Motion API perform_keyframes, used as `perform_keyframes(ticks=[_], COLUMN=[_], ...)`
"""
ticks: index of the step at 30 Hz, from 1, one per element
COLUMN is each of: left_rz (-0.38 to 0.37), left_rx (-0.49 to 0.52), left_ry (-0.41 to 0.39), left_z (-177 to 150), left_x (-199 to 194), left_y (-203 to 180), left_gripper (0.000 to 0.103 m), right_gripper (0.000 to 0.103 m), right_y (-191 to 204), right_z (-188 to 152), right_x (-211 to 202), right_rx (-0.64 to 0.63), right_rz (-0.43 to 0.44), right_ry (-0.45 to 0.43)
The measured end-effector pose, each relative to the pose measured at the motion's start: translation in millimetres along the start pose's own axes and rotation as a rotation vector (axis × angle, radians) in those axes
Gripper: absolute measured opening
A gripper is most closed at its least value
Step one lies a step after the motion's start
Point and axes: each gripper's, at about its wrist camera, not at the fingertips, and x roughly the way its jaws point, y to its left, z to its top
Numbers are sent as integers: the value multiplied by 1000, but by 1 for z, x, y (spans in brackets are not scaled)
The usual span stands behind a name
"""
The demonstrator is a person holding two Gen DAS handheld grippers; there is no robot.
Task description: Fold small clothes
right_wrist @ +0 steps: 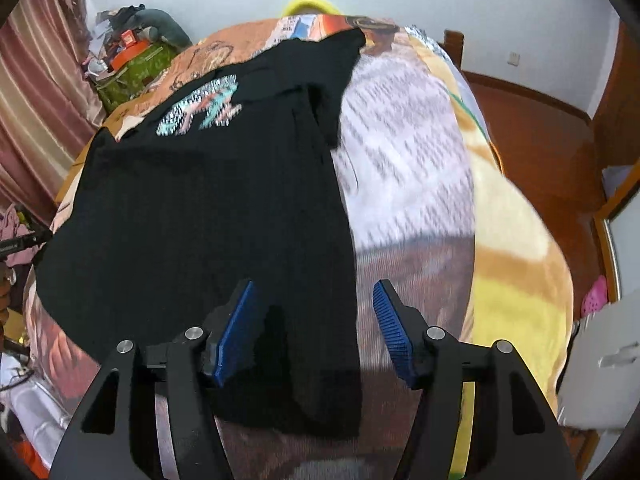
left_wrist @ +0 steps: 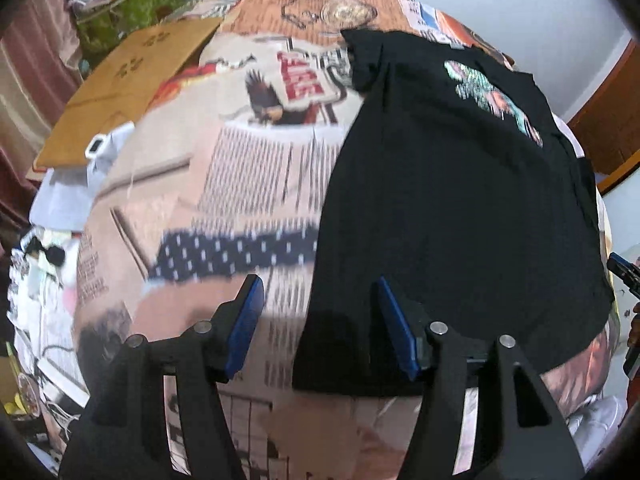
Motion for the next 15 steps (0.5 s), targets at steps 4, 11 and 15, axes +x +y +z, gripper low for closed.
perform_keyframes(ticks=[4,11,15], left_rz=[-31,-59,-81], left_rx=[-26,-10,-6], left_ry=[-17,-45,-55], left_z=[-9,-20,-25], left_x=[-3,-8,-10], left_y=[4,-4,-11], left_gripper=[63,44,26], right_gripper=[57,56,30], right_y=[-2,-3,-3], right_z=[-16,-35,-41], right_x=[3,0,0], right_rx=[18,53,76], right_rz=[-8,21,65], right_ry=[39,29,28])
